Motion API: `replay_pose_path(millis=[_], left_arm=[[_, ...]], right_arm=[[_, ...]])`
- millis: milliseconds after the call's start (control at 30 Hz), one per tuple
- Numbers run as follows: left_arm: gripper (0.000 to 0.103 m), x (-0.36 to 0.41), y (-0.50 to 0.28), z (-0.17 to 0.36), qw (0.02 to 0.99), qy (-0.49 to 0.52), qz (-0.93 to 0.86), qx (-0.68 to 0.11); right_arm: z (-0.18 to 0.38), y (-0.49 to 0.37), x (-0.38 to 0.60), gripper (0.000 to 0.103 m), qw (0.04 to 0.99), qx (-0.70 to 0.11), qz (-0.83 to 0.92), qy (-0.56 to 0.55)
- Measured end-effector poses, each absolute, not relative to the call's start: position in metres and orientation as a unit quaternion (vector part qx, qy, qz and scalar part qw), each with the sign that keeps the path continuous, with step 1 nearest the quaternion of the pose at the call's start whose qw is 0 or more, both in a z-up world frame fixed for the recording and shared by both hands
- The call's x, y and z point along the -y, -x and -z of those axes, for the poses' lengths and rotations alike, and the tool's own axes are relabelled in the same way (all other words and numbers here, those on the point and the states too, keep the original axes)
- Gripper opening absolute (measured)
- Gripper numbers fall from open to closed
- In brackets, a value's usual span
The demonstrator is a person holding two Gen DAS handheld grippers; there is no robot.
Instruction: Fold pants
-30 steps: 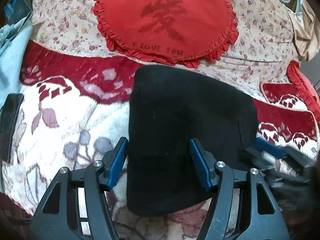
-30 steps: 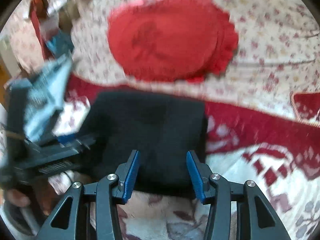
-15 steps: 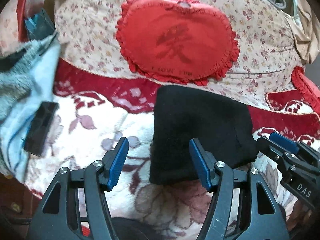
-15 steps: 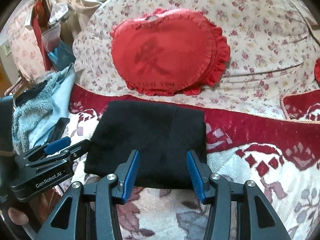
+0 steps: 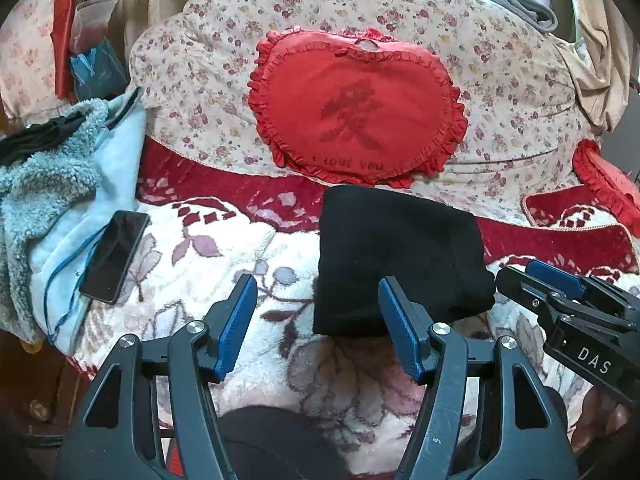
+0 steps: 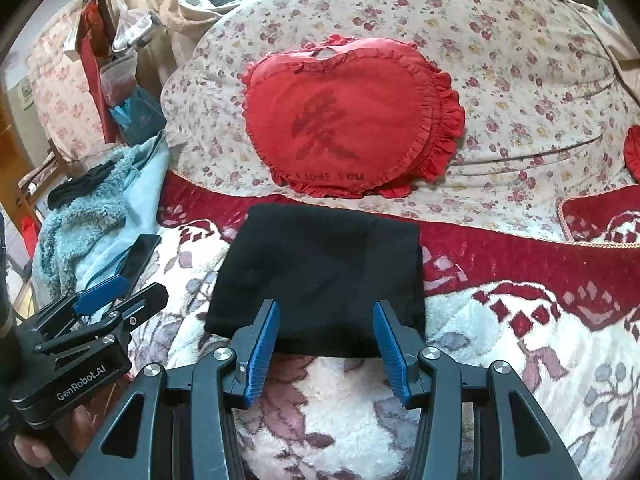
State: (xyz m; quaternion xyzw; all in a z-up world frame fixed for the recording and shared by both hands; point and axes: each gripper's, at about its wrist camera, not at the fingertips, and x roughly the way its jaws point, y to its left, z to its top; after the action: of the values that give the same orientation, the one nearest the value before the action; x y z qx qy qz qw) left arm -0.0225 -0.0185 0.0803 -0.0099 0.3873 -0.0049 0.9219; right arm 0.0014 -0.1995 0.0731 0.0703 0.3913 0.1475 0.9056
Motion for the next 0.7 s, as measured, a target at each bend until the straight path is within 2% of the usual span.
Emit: replay_pose_path(millis=[700], left_arm=[[0.063, 0.0207, 0.0288, -0.0831, 0.926, 0.002, 0.008, -0.378]], right_arm=[[-0.074, 0.0012, 0.1944, 0.047, 0.901, -0.398, -0.157, -0.068]])
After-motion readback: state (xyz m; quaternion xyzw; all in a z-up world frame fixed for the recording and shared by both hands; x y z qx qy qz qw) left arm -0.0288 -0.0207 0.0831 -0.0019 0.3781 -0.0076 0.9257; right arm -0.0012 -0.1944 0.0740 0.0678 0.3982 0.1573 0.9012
